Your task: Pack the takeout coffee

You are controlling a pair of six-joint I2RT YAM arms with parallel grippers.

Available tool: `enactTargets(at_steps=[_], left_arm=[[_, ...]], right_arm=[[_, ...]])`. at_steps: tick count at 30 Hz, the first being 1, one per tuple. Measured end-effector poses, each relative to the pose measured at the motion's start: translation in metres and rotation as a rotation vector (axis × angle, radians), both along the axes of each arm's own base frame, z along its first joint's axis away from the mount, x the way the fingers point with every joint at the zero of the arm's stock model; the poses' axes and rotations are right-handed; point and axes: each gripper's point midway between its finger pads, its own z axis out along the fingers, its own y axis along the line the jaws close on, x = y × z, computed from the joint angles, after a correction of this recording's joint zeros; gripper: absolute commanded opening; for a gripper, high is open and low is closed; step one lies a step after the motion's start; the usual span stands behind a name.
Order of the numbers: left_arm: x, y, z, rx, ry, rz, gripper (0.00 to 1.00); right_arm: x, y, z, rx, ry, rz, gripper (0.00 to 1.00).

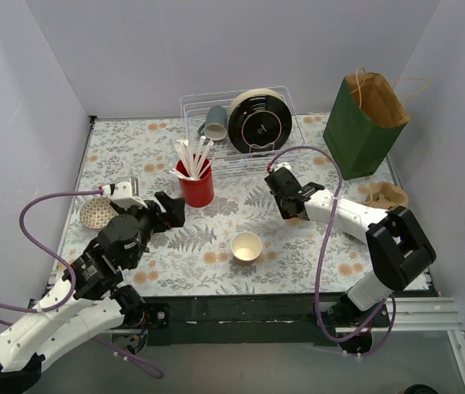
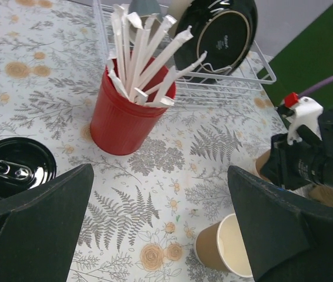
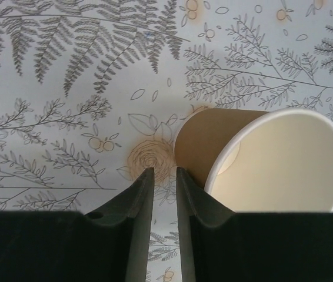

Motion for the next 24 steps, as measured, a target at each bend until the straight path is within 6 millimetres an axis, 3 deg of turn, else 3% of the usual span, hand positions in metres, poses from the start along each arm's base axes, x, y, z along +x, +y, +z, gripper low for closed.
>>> enactTargets(at_steps=[8, 13, 16, 19, 24], left_arm=[[0.005, 0.033, -0.016, -0.081, 0.066, 0.233, 0.98], [0.002, 0.045, -0.039, -0.174, 0.142, 0.359, 0.89], [-0.003, 0.053, -0.067, -0.176, 0.232, 0.448, 0.89], [-0.012, 0.062, -0.098, -0.113, 0.319, 0.508, 0.89], [-0.026, 0.075, -0.125, -0.042, 0.395, 0.554, 0.87]], right_arm=[[0.017, -0.028, -0.002, -0.007, 0.001, -0.070, 0.29], [0.016, -0.022, 0.003, 0.041, 0.011, -0.042, 0.30], [0.014, -0.014, 0.022, 0.103, -0.023, -0.014, 0.30], [0.011, -0.006, 0.055, 0.190, -0.090, 0.021, 0.31], [0.002, -0.001, 0.109, 0.311, -0.211, 0.065, 0.31]])
